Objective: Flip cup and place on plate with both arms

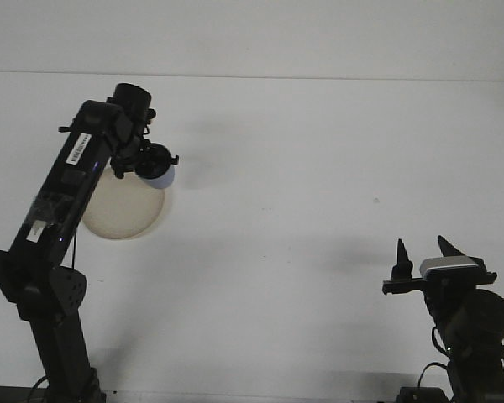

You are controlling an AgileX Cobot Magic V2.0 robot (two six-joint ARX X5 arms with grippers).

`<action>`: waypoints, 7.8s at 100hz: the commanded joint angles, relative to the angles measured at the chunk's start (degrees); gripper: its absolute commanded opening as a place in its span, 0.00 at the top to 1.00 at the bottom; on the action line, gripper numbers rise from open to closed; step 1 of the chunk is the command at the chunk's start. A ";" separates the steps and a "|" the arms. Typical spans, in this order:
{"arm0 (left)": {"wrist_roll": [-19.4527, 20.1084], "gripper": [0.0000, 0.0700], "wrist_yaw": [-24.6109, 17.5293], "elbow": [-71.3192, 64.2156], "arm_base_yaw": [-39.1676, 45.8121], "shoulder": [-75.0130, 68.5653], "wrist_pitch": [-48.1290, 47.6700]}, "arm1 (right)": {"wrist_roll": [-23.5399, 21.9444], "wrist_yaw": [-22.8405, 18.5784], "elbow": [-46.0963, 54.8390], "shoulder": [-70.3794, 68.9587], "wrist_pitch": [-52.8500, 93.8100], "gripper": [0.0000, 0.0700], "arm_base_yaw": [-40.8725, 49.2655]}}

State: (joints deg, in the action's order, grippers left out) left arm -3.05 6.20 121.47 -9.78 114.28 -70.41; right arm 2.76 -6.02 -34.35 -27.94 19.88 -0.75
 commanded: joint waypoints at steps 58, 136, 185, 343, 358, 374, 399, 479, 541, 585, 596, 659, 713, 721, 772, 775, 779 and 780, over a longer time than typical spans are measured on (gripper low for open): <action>0.48 0.99 -0.04 -18.53 11.78 0.31 10.12 | -0.35 0.07 -0.66 -0.17 -0.59 0.30 0.04; 0.68 0.16 -5.01 -20.46 14.86 -5.16 14.99 | -0.37 0.04 -0.66 -0.17 -0.59 0.30 0.04; 0.39 0.05 -7.32 -20.87 16.11 -24.30 12.24 | -0.37 0.04 -0.66 -0.17 -0.59 0.30 0.04; 3.69 0.58 -8.83 -84.48 6.32 -76.54 61.09 | -0.39 0.04 -0.66 -0.17 -0.57 0.58 0.04; 3.69 1.00 -8.83 -84.48 6.32 -76.54 61.07 | -0.39 0.04 -0.66 -0.17 -0.57 1.00 0.04; 3.67 0.99 -8.83 -84.48 6.32 -76.54 61.09 | -0.39 0.02 -0.66 -0.17 -0.57 1.00 0.04; 3.67 0.98 -8.83 -84.48 6.32 -76.61 61.77 | -0.39 0.02 -0.66 -0.17 -0.59 1.00 0.04; 3.69 0.98 -8.79 -84.48 6.25 -77.29 61.90 | -0.39 0.02 -0.66 -0.17 -0.59 1.00 0.04; 3.89 0.98 -8.79 -104.76 6.29 -98.38 77.16 | -0.39 0.02 -0.66 -0.17 -0.59 1.00 0.04; 3.43 0.98 -8.79 -118.75 6.47 -114.12 76.91 | -0.39 0.02 -0.66 -0.17 -0.61 1.00 0.04; 3.43 0.98 -8.79 -119.30 6.56 -114.12 77.07 | -0.39 0.02 -0.68 -0.17 -0.66 1.00 0.04; 3.48 0.98 -8.79 -120.67 6.93 -114.12 79.49 | -0.39 0.02 -0.68 -0.17 -0.61 1.00 0.04; 3.48 0.98 -8.79 -120.67 6.93 -114.09 79.52 | -0.39 0.02 -0.68 -0.17 -0.61 1.00 0.04; 3.48 0.98 -8.79 -120.67 6.93 -114.09 79.49 | -0.39 0.02 -0.68 -0.17 -0.61 1.00 0.04; 3.48 0.98 -8.79 -120.67 6.93 -114.09 79.52 | -0.37 0.07 9.86 11.34 -12.48 1.00 0.42; 3.48 0.98 -8.79 -120.67 6.91 -114.09 79.52 | -0.37 0.07 11.39 12.83 -13.99 1.00 0.42; 3.48 0.98 -8.79 -120.67 6.93 -114.09 79.49 | -0.37 0.07 13.38 14.93 -15.63 1.00 0.42; 3.48 0.98 -8.79 -120.67 6.93 -114.09 79.49 | -0.37 0.09 13.84 15.45 -15.98 1.00 0.42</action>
State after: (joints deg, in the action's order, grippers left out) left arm 0.49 -2.52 1.96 -2.87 0.32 8.54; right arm 2.76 -5.98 -22.41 -14.81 6.44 -0.38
